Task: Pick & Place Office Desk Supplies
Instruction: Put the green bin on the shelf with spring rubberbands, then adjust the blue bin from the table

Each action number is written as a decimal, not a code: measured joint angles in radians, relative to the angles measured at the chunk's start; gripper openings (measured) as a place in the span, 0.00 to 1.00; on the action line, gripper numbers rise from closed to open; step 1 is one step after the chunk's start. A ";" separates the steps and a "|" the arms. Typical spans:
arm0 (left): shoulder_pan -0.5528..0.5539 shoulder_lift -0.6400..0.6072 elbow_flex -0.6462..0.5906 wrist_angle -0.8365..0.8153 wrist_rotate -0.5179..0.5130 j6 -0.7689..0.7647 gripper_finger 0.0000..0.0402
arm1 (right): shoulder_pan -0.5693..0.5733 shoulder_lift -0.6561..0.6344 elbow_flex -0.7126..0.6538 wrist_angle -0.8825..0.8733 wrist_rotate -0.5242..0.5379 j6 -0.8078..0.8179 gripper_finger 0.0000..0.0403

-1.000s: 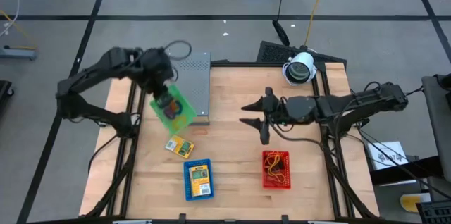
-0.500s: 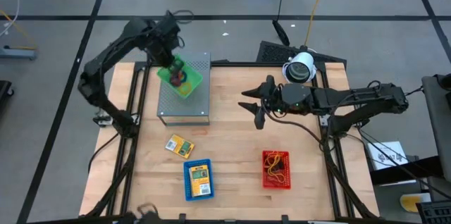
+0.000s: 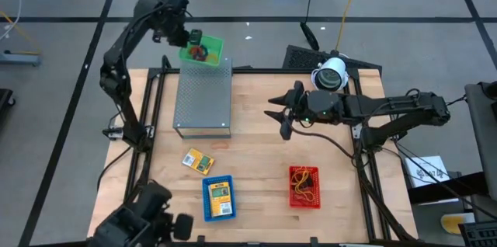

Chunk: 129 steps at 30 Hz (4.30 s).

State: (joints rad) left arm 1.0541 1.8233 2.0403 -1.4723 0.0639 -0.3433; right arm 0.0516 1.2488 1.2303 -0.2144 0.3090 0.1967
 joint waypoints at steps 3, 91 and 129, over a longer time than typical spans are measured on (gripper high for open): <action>-0.003 0.037 0.000 0.026 0.007 -0.084 0.00 | -0.008 0.000 0.000 -0.001 0.000 0.000 0.45; -0.062 0.126 -0.001 -0.099 -0.060 -0.005 0.20 | -0.031 0.000 0.000 -0.068 -0.079 0.000 0.45; -0.067 -0.038 -0.001 -0.098 0.028 0.050 0.21 | -0.032 0.000 -0.112 0.069 -0.129 0.105 0.45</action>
State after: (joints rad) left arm 0.9875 1.7852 2.0392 -1.5704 0.0916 -0.2931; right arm 0.0196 1.2488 1.1179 -0.1452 0.1799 0.3012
